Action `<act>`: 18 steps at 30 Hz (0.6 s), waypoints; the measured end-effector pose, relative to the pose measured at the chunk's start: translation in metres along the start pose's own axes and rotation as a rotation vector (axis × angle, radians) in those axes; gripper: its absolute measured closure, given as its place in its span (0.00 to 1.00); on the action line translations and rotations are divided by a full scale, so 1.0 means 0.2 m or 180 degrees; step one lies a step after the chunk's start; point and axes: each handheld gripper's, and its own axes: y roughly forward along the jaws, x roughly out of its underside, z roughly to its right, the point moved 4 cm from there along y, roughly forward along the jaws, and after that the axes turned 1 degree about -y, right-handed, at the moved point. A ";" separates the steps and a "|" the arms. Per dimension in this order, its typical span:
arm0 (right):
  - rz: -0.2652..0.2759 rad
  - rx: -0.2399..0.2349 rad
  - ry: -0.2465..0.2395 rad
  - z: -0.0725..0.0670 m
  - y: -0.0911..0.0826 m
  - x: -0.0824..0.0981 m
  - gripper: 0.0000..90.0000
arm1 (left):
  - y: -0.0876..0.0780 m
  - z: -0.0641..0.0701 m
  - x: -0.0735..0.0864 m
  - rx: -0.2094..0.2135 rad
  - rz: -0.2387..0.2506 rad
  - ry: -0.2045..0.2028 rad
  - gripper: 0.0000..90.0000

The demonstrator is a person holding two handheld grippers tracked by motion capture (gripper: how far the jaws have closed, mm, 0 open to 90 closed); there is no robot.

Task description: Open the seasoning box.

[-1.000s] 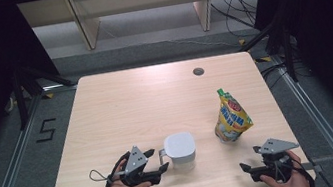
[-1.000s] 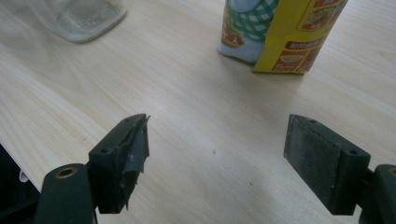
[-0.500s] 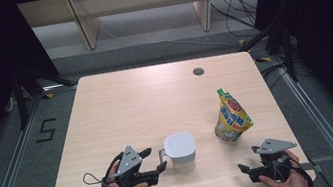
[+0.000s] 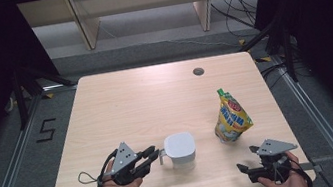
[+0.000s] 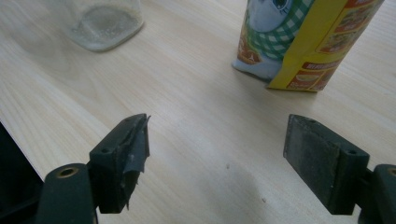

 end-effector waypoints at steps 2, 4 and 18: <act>0.0022 -0.0006 -0.0035 0.00 0.00 0.00 0.31 | 0.01 0.00 -0.02 0.0038 0.0034 -0.0001 0.92; -0.0005 -0.0027 -0.0028 -0.01 0.00 0.00 0.35 | 0.03 0.02 -0.03 0.0087 -0.0003 0.0001 0.97; 0.0143 -0.0053 -0.0098 -0.03 -0.02 -0.02 0.42 | 0.10 0.03 -0.06 0.0113 -0.0053 0.0034 0.99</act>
